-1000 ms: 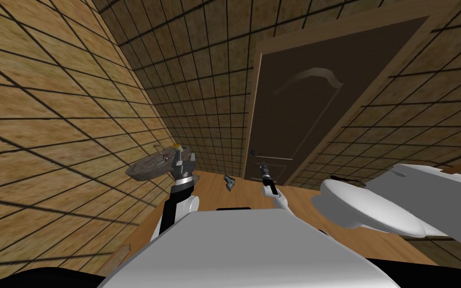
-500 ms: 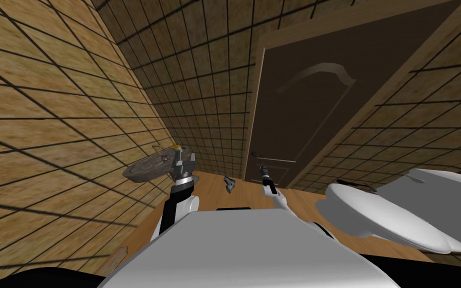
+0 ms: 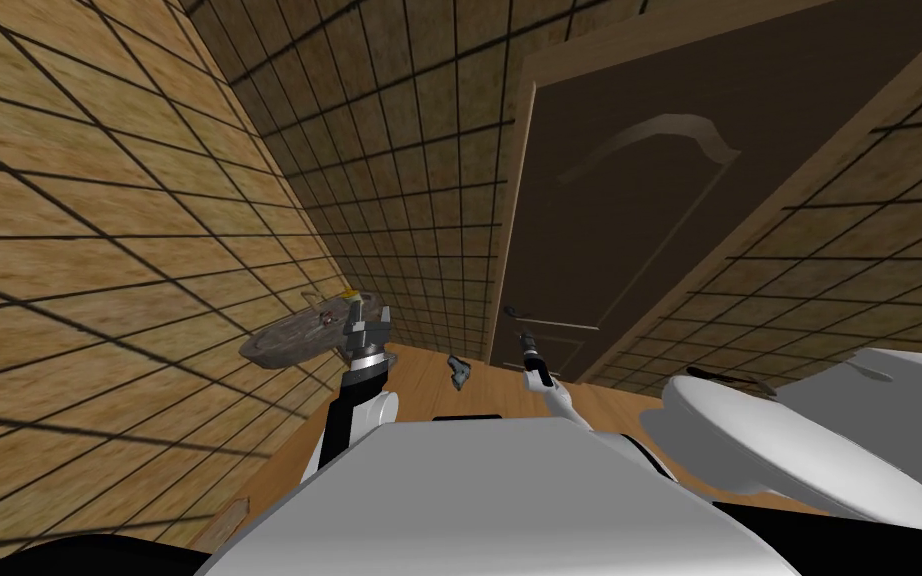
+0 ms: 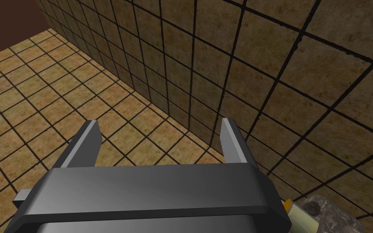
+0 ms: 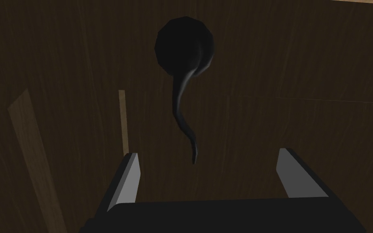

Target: Pull the door open

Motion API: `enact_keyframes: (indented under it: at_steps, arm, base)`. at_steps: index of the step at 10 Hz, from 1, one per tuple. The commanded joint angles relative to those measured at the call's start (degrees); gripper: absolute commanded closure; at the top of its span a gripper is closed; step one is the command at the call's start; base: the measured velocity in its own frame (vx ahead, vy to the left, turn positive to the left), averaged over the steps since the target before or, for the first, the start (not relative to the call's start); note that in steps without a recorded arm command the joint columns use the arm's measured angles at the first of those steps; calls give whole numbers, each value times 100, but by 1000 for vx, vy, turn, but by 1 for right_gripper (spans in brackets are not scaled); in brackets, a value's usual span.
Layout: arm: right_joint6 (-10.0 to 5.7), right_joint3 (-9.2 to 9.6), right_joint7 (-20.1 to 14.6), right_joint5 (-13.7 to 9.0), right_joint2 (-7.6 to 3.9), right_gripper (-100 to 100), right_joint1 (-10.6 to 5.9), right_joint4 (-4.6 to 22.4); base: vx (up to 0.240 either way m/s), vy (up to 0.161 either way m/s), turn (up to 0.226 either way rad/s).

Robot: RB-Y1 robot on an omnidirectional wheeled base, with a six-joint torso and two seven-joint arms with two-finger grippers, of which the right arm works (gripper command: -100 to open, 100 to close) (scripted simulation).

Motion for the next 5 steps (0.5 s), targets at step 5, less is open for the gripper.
enact_keyframes:
  at_steps: [5]
  arm:
    - [-101, -408, 125, -80, -95, -100, -111, 336]
  base:
    - [29, -32, 182]
